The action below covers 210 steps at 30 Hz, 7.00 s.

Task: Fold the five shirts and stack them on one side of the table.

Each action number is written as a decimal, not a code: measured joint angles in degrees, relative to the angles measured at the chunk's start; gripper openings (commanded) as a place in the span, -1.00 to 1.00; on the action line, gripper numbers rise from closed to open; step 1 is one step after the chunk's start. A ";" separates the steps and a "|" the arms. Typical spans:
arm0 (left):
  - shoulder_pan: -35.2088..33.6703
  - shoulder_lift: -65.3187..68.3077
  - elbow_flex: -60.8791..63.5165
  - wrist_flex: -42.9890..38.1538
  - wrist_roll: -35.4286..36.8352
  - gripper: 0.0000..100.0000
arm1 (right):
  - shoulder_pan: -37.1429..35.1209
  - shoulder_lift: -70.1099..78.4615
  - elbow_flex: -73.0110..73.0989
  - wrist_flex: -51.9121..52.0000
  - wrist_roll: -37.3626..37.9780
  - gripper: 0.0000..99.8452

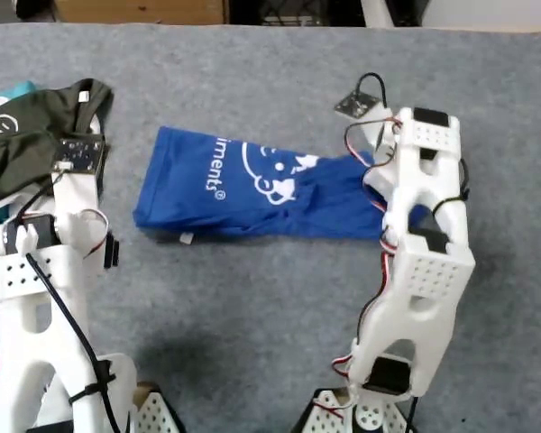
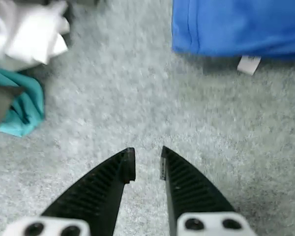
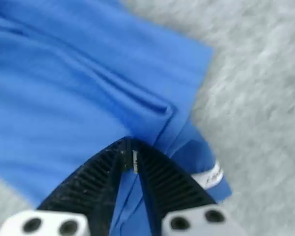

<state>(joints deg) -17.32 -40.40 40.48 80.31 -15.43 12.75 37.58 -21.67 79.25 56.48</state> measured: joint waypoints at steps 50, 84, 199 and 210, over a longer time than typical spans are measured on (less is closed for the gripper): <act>10.99 103.91 -103.03 20.57 2.46 -0.94 | 4.66 -17.85 -27.08 8.35 -24.97 -0.97; 42.29 82.29 -95.74 14.51 16.79 -0.94 | 17.49 -17.85 -35.16 6.07 -22.33 -0.97; 33.67 69.54 -47.03 -10.55 27.87 -0.95 | 11.69 3.08 -29.89 21.63 -17.67 -0.97; 28.57 62.77 -41.85 -11.78 26.64 -0.95 | 9.58 -3.87 -27.96 21.63 -17.67 -0.97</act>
<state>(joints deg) 11.25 22.37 -1.36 68.53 11.21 22.33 33.71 -49.63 100.88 38.81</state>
